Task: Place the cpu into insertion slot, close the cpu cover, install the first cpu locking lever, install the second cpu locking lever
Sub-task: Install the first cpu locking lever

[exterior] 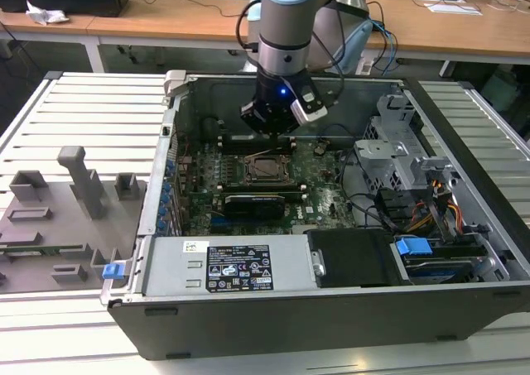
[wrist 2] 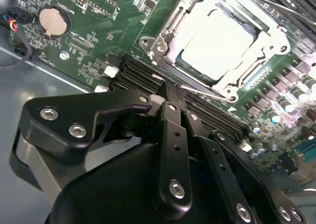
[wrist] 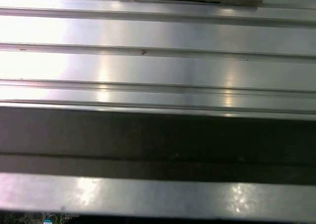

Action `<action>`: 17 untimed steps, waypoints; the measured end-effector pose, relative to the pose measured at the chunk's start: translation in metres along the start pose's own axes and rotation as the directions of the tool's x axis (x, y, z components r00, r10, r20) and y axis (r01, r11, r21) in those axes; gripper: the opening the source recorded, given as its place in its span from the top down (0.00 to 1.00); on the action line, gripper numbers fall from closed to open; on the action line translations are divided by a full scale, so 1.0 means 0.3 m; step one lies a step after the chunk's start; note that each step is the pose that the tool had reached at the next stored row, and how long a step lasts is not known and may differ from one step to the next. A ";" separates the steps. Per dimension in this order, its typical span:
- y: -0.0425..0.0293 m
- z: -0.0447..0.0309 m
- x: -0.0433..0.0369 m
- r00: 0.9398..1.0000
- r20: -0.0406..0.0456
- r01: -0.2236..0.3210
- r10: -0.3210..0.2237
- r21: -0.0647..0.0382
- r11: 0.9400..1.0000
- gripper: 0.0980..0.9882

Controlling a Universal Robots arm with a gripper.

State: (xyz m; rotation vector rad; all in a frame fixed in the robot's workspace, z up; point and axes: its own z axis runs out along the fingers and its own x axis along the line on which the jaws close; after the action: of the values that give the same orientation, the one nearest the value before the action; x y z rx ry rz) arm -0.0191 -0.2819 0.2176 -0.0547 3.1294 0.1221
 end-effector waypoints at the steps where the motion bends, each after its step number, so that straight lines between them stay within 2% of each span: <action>1: 0.000 0.002 -0.002 1.000 0.000 0.000 0.000 0.000 1.000 0.99; 17: -0.004 0.041 -0.014 1.000 0.000 0.000 0.000 0.001 1.000 0.99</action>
State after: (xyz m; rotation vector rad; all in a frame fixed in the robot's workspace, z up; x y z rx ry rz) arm -0.0149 -0.2819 0.2053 -0.0547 3.1295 0.1207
